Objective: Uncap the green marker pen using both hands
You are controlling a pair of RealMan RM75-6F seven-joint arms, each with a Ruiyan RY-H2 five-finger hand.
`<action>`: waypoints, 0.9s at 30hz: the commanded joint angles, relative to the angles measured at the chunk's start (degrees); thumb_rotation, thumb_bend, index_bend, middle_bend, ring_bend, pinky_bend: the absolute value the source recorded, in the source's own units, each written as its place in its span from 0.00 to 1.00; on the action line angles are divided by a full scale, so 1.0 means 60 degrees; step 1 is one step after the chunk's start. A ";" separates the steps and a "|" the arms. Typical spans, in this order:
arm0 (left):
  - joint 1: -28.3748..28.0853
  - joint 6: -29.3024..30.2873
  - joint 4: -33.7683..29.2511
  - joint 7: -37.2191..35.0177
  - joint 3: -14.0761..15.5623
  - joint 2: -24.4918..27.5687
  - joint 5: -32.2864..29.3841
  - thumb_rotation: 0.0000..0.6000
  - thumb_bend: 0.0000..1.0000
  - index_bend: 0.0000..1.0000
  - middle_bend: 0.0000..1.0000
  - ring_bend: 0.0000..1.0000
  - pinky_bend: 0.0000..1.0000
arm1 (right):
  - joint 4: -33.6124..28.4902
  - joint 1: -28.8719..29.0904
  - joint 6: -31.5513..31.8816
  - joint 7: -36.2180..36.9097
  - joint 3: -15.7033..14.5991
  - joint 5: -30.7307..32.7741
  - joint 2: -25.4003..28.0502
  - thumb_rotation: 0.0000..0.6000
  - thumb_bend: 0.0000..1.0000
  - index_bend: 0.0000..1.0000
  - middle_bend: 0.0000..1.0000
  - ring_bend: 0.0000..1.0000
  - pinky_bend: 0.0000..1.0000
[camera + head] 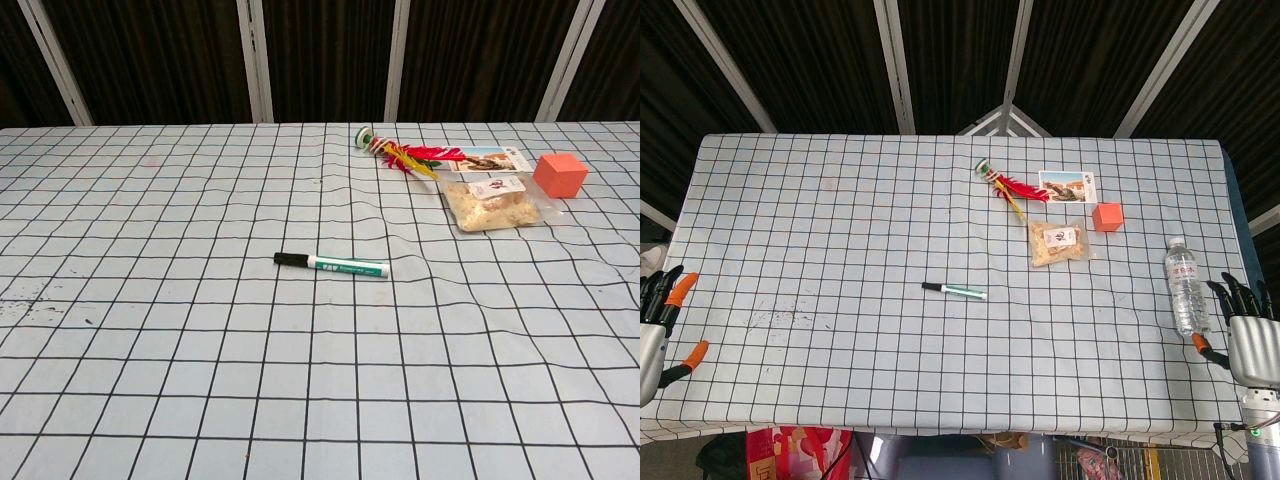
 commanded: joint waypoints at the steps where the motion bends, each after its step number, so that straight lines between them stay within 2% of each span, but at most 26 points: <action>1: 0.0020 0.0019 0.0077 0.0166 0.0054 -0.0055 0.0044 1.00 0.38 0.10 0.01 0.00 0.01 | 0.0035 0.0032 0.0018 -0.0041 -0.0015 -0.0051 -0.0079 1.00 0.24 0.18 0.13 0.16 0.04; 6: -0.0001 -0.0134 0.0291 0.0237 0.0178 -0.0251 0.0042 1.00 0.38 0.10 0.01 0.00 0.01 | -0.0057 0.0105 0.0030 -0.0170 -0.0053 -0.0179 -0.0133 1.00 0.24 0.18 0.13 0.16 0.04; 20: -0.0017 0.0023 -0.0048 0.0817 0.0189 -0.0266 0.0315 1.00 0.38 0.10 0.01 0.00 0.01 | -0.1297 0.0096 0.0142 -0.1001 0.0064 0.0042 0.0309 1.00 0.24 0.18 0.13 0.16 0.04; 27: -0.0045 -0.0014 -0.0005 0.0846 0.0125 -0.0384 0.0060 1.00 0.38 0.10 0.01 0.00 0.01 | -0.2078 0.0399 -0.0139 -0.1381 0.0129 -0.0029 0.0391 1.00 0.24 0.18 0.13 0.16 0.04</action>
